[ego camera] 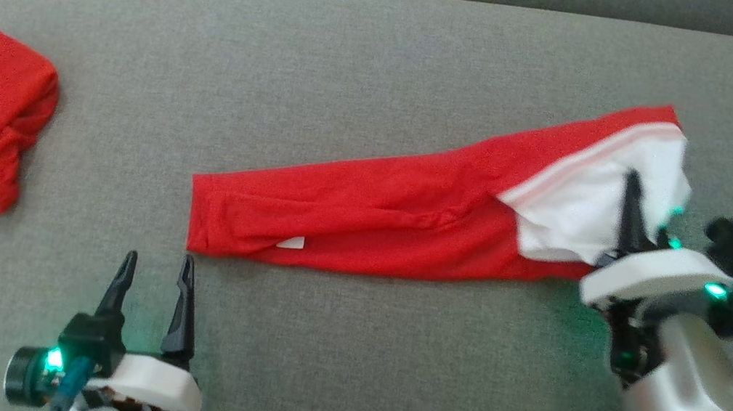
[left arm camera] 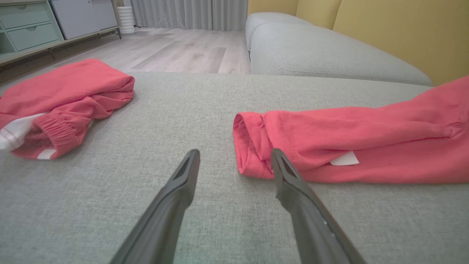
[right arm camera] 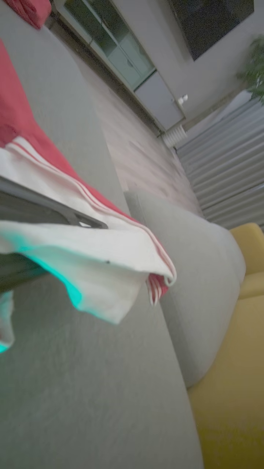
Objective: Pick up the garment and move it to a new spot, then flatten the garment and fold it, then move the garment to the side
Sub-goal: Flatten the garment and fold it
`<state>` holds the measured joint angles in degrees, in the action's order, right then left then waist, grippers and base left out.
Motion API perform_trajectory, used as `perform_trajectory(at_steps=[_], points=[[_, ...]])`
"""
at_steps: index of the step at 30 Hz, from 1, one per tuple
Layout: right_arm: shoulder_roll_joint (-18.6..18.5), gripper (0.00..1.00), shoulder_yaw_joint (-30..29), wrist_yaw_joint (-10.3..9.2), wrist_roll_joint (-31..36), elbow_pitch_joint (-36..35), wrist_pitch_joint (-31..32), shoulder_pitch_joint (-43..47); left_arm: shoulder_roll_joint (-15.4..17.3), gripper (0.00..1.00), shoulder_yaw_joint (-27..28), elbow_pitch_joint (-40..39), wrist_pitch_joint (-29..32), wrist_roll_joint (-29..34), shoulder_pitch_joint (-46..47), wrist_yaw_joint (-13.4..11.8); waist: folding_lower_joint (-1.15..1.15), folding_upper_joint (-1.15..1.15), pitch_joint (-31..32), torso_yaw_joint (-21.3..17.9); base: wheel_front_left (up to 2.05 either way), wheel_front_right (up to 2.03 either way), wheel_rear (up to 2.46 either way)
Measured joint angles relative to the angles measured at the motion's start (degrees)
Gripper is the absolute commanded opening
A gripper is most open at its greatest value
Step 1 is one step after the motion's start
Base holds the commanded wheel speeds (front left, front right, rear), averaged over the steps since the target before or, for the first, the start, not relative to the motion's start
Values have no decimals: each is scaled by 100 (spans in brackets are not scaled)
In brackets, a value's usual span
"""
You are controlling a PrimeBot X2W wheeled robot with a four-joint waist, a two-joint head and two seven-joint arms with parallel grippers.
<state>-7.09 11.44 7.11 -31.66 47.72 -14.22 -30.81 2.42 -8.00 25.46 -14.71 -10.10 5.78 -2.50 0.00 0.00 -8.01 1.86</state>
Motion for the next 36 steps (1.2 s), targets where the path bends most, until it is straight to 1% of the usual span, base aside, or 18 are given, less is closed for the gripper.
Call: perform_trajectory(at_steps=[4,9,12,16,18,19,22,23,24,25,27,29,31,33,36], points=[[190,0,686,0,-103,-547,-11,7,3,100,-168,42,0,-59,-31,8,0,0,54,102,0,0,0],[287,0,1597,0,-524,-850,85,88,3,100,-456,113,0,-103,-30,54,0,0,86,437,0,0,0],[292,0,1973,0,-748,-851,192,107,5,100,-636,152,0,-123,-30,52,0,0,90,737,0,0,0],[296,0,2294,0,-903,-708,222,71,10,100,-906,159,0,-158,-28,74,0,0,72,1211,0,0,0],[300,0,2404,0,-1082,-552,221,49,9,100,-1025,158,0,-164,-28,96,0,0,54,1460,0,0,0],[300,0,2404,0,-1082,-552,221,49,9,100,-1025,158,0,-164,-28,96,0,0,54,1460,0,0,0],[299,0,2572,0,-1302,-322,197,-53,9,100,-1072,147,0,-267,-29,47,0,0,26,1792,0,0,0],[299,16,2631,0,-1318,-240,155,-116,12,100,-1078,140,0,-297,-29,46,0,0,14,1884,0,0,0],[296,85,2704,0,-1385,-214,149,-179,15,100,-1084,131,0,-304,-29,37,0,0,0,1962,0,0,0],[296,100,2774,0,-1534,-244,102,-227,15,100,-1090,121,0,-304,-29,8,0,0,-15,2024,0,0,0],[300,100,2928,0,-1805,-352,64,-321,15,100,-1084,116,0,-323,-28,-10,-1,0,-65,2078,0,0,0],[302,100,3066,0,-2042,-499,33,-403,15,100,-1067,112,0,-363,-25,-53,1,0,-94,2040,0,0,0],[302,100,3098,0,-2078,-538,1,-447,14,100,-1056,53,0,-361,-6,-62,0,0,-95,1943,0,0,0],[304,100,2818,0,-1911,-623,-5,-449,13,100,-1024,11,0,-360,10,-107,0,0,-95,1814,0,0,0],[308,100,2071,0,-1213,-711,-10,-433,13,100,-868,-46,0,-349,32,-154,0,0,-91,1566,0,0,0]])
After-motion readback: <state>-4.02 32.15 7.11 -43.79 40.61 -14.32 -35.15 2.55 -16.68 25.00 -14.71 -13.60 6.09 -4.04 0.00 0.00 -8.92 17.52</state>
